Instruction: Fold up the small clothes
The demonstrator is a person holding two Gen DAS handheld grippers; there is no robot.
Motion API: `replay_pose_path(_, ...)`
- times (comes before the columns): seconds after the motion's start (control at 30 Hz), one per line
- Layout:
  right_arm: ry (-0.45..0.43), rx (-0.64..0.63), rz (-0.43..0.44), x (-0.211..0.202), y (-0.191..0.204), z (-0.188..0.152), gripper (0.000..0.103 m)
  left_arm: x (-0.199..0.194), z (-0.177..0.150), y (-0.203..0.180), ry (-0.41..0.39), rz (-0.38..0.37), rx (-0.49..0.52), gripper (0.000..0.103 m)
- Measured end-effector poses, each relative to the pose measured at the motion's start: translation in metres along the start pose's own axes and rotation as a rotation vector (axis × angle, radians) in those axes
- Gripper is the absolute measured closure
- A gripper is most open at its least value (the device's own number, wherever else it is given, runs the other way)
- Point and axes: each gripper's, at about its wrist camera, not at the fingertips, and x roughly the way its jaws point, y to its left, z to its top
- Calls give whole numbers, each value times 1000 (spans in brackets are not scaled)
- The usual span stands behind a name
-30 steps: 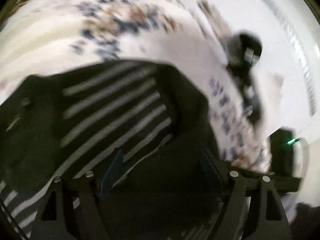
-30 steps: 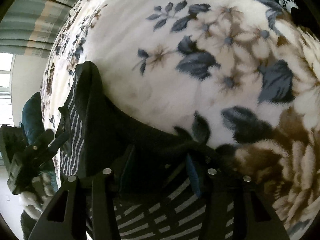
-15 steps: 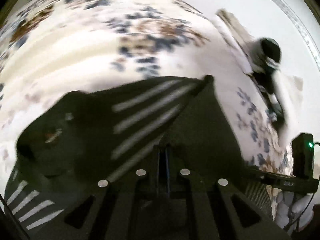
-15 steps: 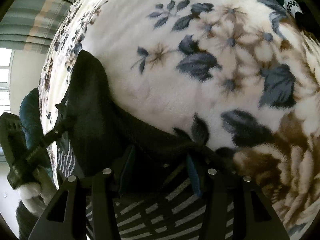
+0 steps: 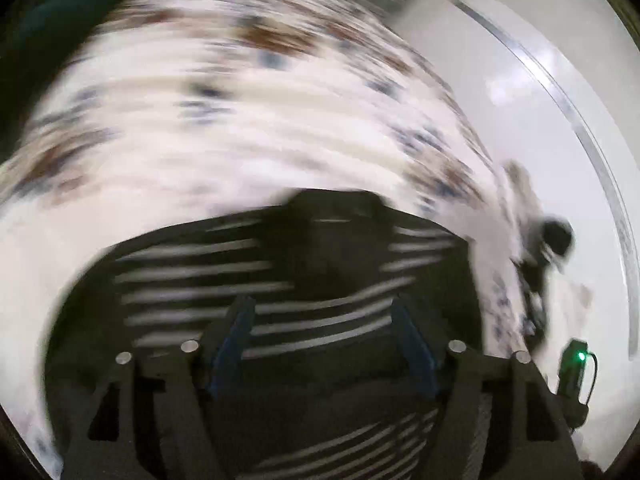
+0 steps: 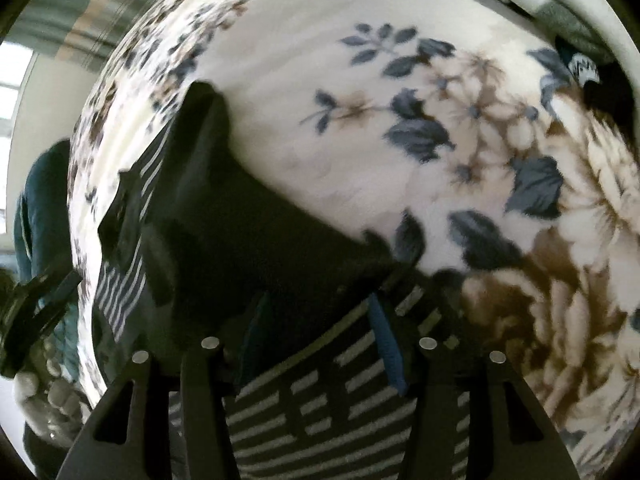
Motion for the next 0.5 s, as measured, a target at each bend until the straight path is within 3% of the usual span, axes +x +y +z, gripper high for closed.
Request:
replay_pose_path(0.1, 16, -46, -16, 3, 13, -9, 48, -20, -20, 62, 17, 54, -142, 34)
replay_pose_path(0.2, 22, -72, -35, 10, 21, -15, 48, -12, -33, 90, 50, 78, -196, 34)
replay_pose_path(0.27, 28, -74, -42, 14, 25, -19, 48, 3, -35, 92, 72, 99, -154, 34)
replay_pose_path(0.33, 30, -80, -52, 17, 27, -21, 48, 24, -33, 79, 109, 131, -35, 34)
replay_pose_path(0.37, 33, -83, -60, 19, 28, -23, 48, 40, -33, 71, 153, 193, 40, 35)
replay_pose_path(0.4, 35, -84, -68, 21, 30, -24, 48, 52, -35, 63, 178, 228, 106, 55)
replay_pose_path(0.43, 37, -86, -72, 22, 31, -26, 48, 59, -37, 59, 202, 229, 148, 103)
replay_pose_path(0.5, 41, -93, -89, 24, 34, -29, 48, 67, -39, 55, 235, 244, 203, 102)
